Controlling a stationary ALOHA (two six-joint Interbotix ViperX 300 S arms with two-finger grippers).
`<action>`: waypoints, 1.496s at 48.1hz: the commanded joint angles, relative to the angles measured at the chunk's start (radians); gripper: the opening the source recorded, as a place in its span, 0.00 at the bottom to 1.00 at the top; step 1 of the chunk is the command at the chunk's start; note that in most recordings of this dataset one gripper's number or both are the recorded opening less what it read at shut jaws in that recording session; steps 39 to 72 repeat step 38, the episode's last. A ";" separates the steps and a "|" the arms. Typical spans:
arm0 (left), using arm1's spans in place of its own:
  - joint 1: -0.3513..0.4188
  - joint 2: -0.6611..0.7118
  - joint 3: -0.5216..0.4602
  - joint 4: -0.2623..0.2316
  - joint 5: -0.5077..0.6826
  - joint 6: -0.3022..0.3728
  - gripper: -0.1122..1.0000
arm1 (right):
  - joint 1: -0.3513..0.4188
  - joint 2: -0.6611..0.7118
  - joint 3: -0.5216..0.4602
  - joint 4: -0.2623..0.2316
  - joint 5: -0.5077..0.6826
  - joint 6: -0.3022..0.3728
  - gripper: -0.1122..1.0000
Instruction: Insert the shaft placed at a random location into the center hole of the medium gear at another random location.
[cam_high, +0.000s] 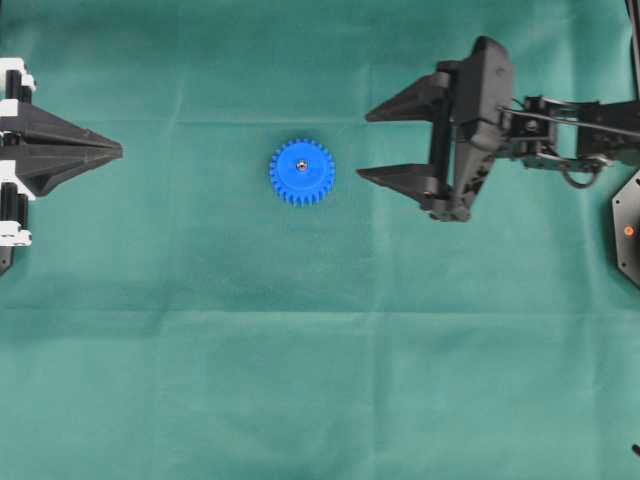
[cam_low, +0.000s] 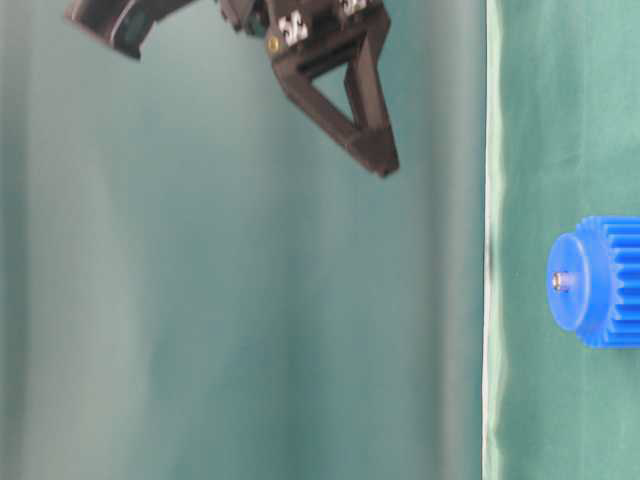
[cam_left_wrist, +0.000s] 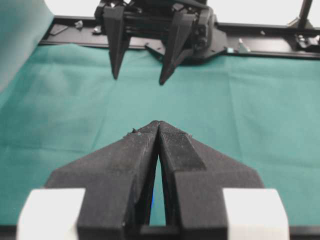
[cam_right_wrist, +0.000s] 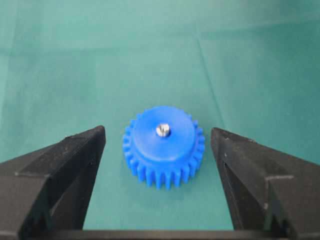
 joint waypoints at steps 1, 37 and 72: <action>0.003 0.008 -0.009 0.002 -0.006 0.000 0.10 | 0.003 -0.049 0.012 0.002 0.002 0.011 0.89; 0.003 0.008 -0.009 0.003 -0.006 0.000 0.10 | 0.003 -0.132 0.074 0.005 0.043 0.012 0.89; 0.003 0.008 -0.009 0.002 -0.005 0.000 0.10 | 0.003 -0.132 0.074 0.005 0.043 0.012 0.89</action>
